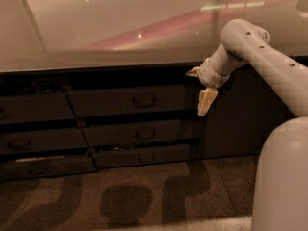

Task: Open top drawer

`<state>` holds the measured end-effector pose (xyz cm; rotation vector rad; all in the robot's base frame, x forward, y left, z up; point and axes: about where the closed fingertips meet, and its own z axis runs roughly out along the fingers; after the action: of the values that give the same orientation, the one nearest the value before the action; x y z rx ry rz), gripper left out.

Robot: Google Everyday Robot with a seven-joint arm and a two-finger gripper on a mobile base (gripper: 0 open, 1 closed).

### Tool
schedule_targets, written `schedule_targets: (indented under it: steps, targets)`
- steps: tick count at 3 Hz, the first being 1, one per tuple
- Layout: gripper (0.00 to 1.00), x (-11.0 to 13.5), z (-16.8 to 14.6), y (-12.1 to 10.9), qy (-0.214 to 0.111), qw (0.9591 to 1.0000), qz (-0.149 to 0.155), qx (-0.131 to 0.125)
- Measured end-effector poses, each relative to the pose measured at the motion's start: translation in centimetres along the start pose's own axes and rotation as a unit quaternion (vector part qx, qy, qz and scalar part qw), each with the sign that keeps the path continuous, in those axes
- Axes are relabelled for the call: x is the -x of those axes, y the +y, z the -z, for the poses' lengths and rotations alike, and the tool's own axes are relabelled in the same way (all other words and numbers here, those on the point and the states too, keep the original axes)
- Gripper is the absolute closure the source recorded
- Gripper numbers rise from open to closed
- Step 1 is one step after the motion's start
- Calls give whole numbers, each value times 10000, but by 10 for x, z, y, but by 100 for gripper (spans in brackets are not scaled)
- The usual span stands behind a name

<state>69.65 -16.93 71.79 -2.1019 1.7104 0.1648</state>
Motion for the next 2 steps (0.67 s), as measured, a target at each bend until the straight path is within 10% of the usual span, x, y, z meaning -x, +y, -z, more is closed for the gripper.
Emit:
schedule_targets:
  steps: [2]
  targets:
    - [0,-2,-1,3,100,9994,244,-242]
